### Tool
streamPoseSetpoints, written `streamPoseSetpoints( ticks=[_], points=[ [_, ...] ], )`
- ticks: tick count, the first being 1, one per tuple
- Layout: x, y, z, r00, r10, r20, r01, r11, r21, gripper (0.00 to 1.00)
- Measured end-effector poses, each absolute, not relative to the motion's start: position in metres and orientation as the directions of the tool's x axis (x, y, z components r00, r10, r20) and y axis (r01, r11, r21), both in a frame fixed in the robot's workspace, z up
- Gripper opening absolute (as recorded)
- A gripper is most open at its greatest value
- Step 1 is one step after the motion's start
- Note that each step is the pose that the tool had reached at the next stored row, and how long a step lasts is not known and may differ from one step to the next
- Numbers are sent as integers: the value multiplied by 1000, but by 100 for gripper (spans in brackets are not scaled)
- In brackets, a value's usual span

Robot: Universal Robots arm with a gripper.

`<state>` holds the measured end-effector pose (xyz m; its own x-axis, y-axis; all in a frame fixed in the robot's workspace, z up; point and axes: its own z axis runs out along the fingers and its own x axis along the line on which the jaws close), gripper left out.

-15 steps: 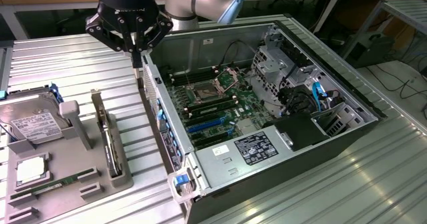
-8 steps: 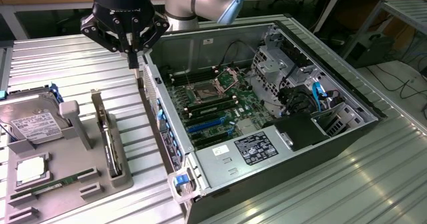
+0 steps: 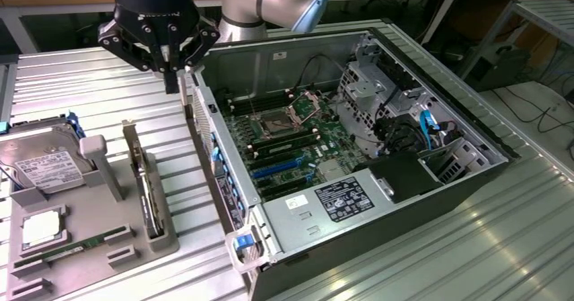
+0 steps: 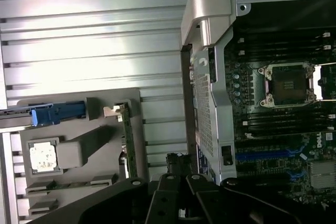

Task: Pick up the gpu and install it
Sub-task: 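Reach for the gpu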

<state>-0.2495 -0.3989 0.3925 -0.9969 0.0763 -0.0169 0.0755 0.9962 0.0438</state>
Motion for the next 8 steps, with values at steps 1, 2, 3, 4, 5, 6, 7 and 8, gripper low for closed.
streamPoseSetpoints(
  ticks=[1, 2, 3, 4, 5, 6, 7, 8],
  points=[
    [-251, -399, 392, -997, 76, -17, 75, 996, 44, 11],
    [-252, -399, 392, -997, 76, -16, 75, 996, 44, 11],
    [-253, -399, 392, -997, 76, -16, 75, 996, 44, 11],
    [-254, -399, 392, -997, 76, -16, 75, 996, 44, 11],
    [-255, -399, 392, -997, 76, -16, 75, 996, 44, 11],
    [-256, -399, 392, -997, 76, -15, 75, 996, 44, 11],
    [-257, -399, 392, -997, 76, -15, 76, 996, 44, 11],
    [-258, -399, 392, -997, 76, -15, 75, 996, 44, 11]
  ],
)
